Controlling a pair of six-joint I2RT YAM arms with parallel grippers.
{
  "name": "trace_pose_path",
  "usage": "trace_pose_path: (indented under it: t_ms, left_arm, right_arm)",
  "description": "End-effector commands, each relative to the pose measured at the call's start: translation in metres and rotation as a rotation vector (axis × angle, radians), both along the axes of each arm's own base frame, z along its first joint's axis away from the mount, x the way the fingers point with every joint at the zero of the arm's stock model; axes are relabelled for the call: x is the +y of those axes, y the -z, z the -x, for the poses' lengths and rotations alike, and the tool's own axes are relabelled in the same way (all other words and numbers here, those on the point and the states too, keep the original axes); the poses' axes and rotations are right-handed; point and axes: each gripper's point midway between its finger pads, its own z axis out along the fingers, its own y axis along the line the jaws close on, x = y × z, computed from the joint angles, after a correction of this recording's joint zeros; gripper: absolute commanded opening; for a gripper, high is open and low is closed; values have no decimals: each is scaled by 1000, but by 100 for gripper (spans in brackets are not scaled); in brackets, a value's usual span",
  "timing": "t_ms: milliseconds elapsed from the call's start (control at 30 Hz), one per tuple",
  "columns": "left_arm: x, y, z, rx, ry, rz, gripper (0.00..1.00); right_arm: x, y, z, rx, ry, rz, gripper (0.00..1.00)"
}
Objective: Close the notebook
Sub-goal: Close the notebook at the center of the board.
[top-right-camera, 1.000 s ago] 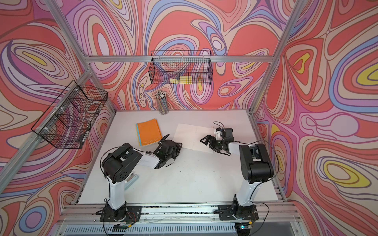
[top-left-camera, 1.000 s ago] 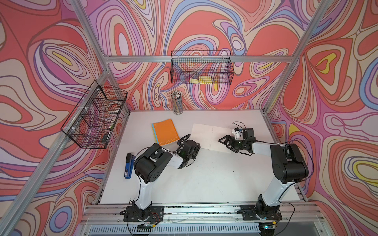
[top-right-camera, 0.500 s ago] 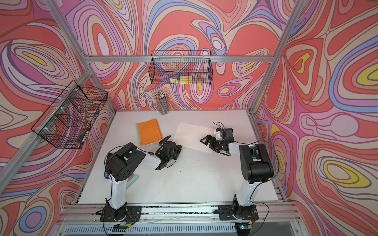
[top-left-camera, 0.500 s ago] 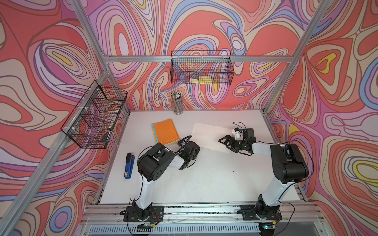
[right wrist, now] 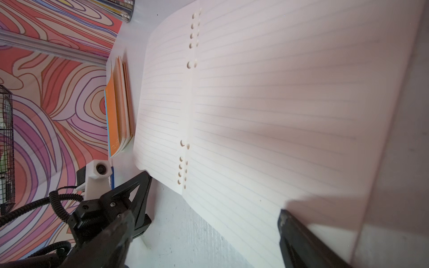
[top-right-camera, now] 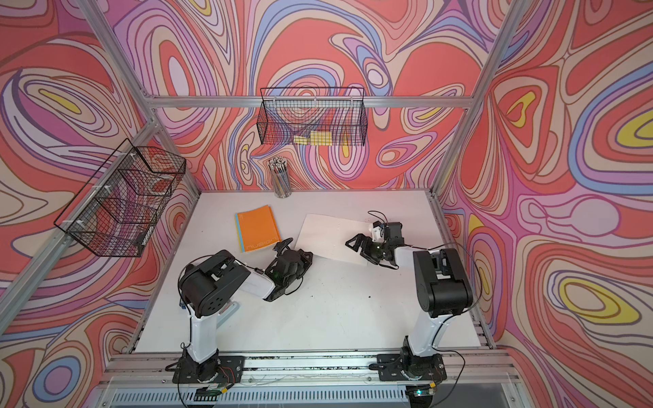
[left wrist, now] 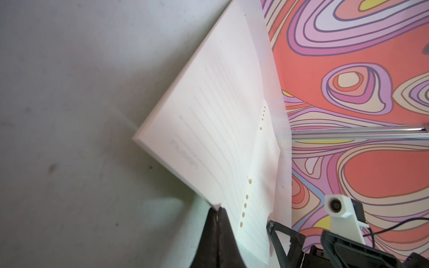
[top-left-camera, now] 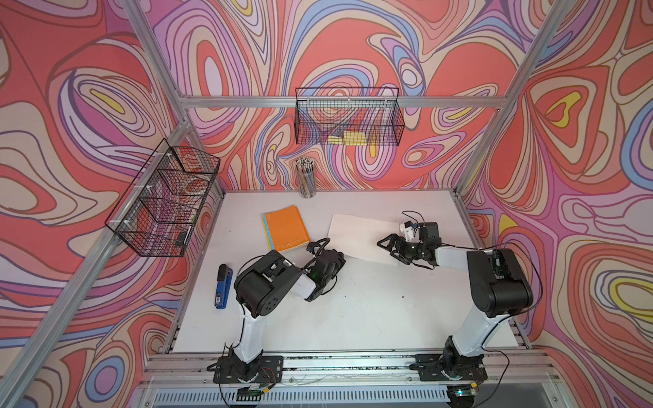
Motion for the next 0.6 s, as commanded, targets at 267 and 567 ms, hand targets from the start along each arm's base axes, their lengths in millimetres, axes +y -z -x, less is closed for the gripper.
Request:
trace_pose_path:
  t_ms: [267,567]
  left_arm:
    - [1,-44,-2,-178,30,-76,0]
    - [-1,-57,0,-218,65,-165,0]
  right_arm:
    - [-2,3,5,19,8,0,98]
    - [-1,-9,4,-14,7,-17,98]
